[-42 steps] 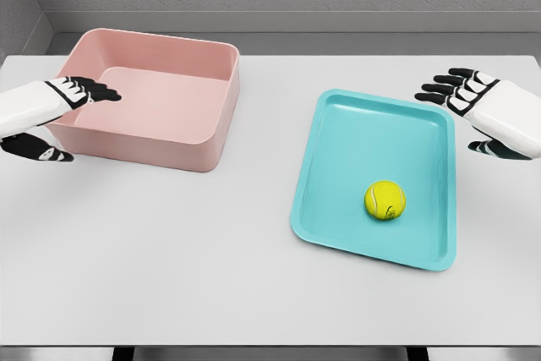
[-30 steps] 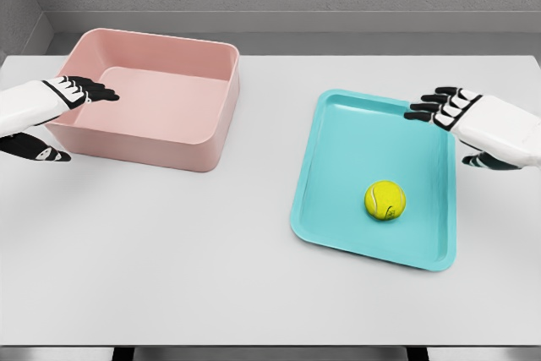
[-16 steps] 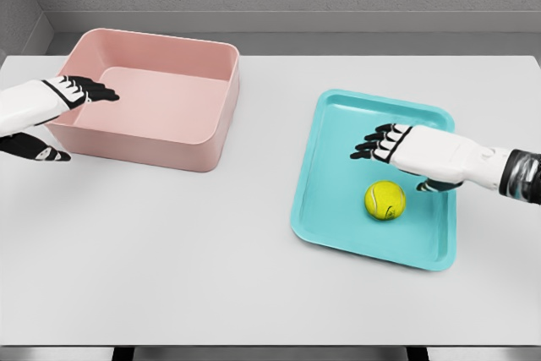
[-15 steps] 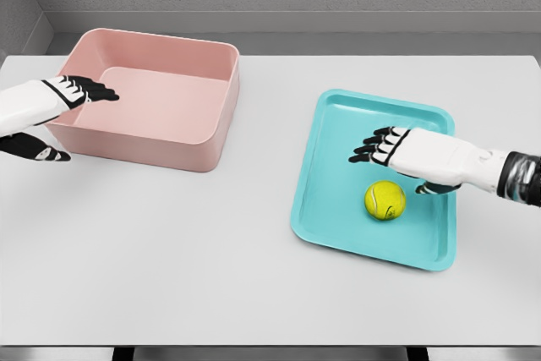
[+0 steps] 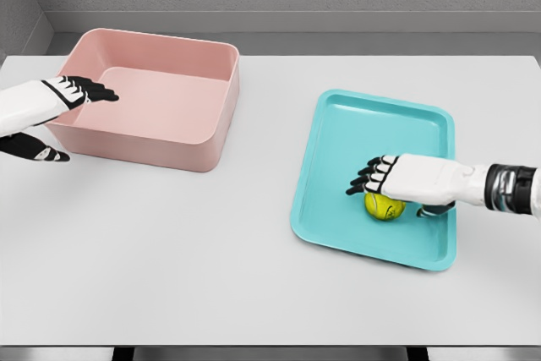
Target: Put the tennis from the blue tray into the pink basket with both arms
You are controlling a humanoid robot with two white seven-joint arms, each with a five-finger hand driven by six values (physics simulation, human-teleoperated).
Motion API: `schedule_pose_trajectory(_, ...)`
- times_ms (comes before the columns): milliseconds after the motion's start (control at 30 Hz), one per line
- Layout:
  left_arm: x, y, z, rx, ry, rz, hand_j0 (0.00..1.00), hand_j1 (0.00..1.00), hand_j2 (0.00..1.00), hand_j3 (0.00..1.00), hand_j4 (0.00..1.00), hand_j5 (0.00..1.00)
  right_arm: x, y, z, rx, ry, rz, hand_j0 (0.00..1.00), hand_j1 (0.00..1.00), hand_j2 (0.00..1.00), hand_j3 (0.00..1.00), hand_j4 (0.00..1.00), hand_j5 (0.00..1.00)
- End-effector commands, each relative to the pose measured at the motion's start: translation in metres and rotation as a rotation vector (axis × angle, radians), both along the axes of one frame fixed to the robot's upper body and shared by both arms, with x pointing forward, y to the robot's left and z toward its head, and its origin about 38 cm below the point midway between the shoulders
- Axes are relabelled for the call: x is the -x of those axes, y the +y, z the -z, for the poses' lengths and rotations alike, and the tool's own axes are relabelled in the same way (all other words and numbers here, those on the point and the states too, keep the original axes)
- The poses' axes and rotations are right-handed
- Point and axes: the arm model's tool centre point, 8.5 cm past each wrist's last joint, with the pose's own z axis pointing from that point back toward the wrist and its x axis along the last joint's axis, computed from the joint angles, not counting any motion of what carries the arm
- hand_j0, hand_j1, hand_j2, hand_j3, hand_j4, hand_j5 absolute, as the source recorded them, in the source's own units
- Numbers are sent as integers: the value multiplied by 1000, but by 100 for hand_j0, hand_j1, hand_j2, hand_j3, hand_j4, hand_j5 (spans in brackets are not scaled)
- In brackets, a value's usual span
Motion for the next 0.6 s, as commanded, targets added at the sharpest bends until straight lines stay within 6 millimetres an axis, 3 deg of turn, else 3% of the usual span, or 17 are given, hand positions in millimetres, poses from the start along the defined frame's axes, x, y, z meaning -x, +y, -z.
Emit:
schedule_pose_trajectory(0, 0, 0, -1, 6, -1, -2, 100, 100, 100, 100, 100, 100, 0, 1, 1, 3, 7, -2, 100, 100, 100, 100, 100, 100)
schedule_pose_trajectory(433, 0, 1, -1, 5, 0, -3, 100, 100, 100, 100, 100, 100, 2, 0, 5, 38, 32, -12, 100, 100, 100, 100, 100, 100)
schedule_pose_trajectory(467, 0, 1, -1, 5, 0, -3, 100, 100, 100, 100, 100, 100, 2, 0, 5, 38, 32, -12, 98, 98, 98, 98, 98, 98)
schedule_pose_trajectory(567, 0, 0, -2, 5, -1, -2, 100, 100, 100, 100, 100, 100, 3, 0, 5, 53, 39, -14, 74, 74, 74, 74, 74, 74)
